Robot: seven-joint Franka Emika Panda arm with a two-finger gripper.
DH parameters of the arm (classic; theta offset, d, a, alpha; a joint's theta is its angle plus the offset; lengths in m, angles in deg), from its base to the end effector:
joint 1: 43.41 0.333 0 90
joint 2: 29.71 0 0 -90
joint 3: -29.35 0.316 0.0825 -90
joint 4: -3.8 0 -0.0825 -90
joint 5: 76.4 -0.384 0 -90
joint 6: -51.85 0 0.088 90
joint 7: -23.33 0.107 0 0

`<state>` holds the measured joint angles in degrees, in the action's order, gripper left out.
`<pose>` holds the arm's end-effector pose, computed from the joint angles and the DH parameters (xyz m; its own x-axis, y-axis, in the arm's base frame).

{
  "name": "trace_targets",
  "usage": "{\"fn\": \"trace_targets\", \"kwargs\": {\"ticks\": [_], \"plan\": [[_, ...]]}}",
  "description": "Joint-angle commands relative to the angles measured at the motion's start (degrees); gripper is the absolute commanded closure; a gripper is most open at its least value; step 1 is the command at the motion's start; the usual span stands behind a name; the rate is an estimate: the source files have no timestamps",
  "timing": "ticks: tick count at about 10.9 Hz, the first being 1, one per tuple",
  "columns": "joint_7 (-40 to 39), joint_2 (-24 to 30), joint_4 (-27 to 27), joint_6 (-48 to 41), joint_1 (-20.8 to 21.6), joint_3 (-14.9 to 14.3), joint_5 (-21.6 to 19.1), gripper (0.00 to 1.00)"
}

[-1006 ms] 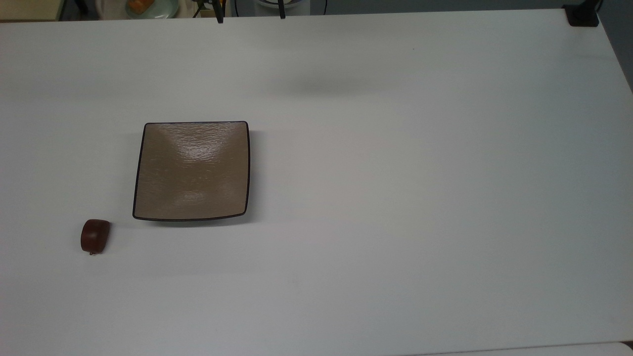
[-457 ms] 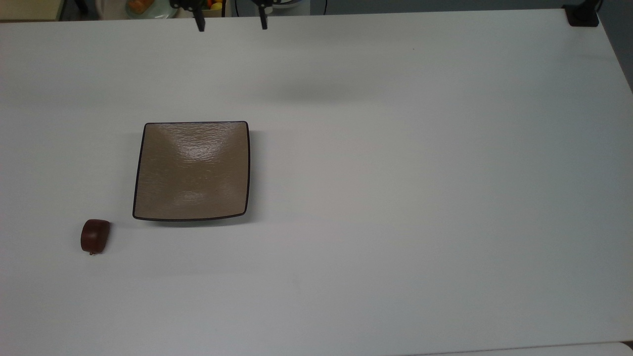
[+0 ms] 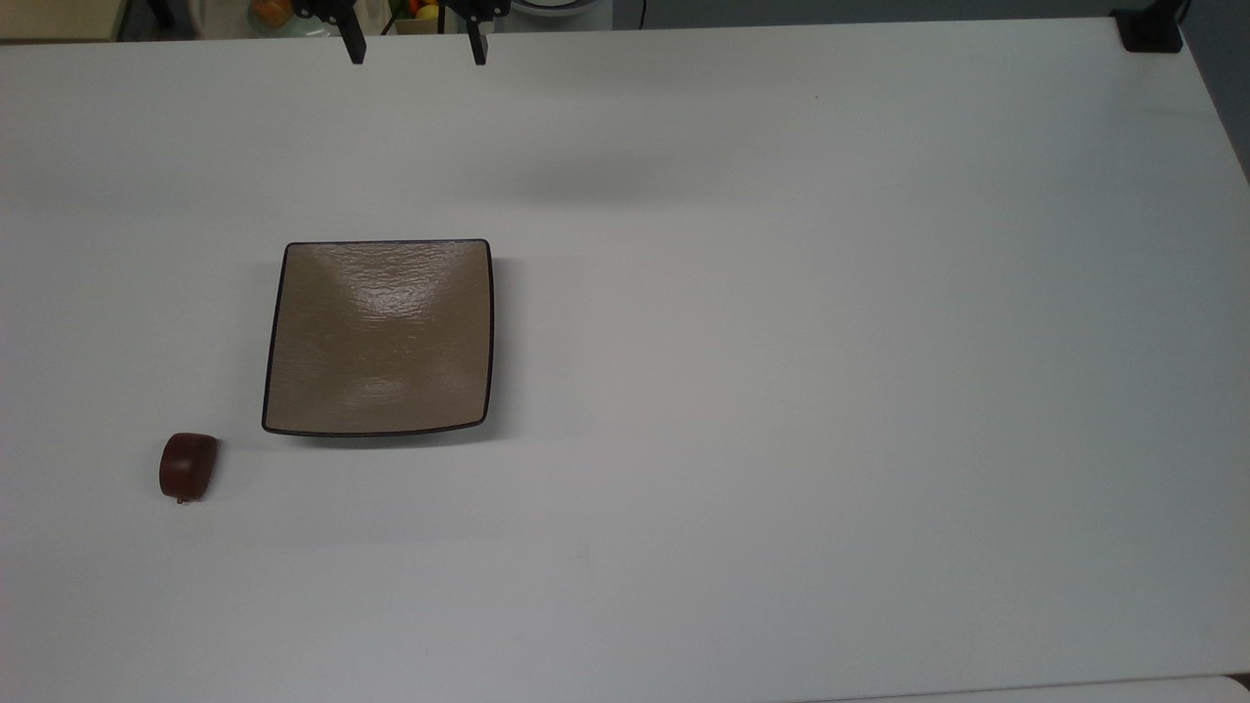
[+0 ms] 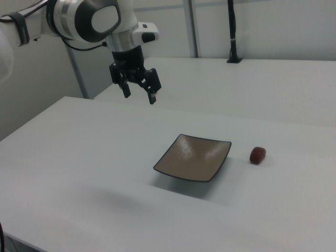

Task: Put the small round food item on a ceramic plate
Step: 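Move the open gripper down toward the small reddish-brown food item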

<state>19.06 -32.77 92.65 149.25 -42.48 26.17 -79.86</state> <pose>0.5834 -0.0163 0.6159 0.9946 0.0279 0.0995 0.0330 -0.9982 -0.0501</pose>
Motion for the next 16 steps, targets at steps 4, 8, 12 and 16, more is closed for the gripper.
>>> {"fn": "trace_targets", "kwargs": {"ticks": [4,8,12,16], "plan": [[-1.18,-3.78,-2.00,0.78,-1.28,-0.34,-0.24,0.00],[-1.00,-8.79,-4.21,9.54,-5.40,-0.51,-0.24,0.00],[-1.00,-14.50,-5.43,20.09,-9.18,-0.51,-0.33,0.00],[-0.65,-22.84,-11.31,26.87,-12.35,-0.51,-0.15,0.00]]}}
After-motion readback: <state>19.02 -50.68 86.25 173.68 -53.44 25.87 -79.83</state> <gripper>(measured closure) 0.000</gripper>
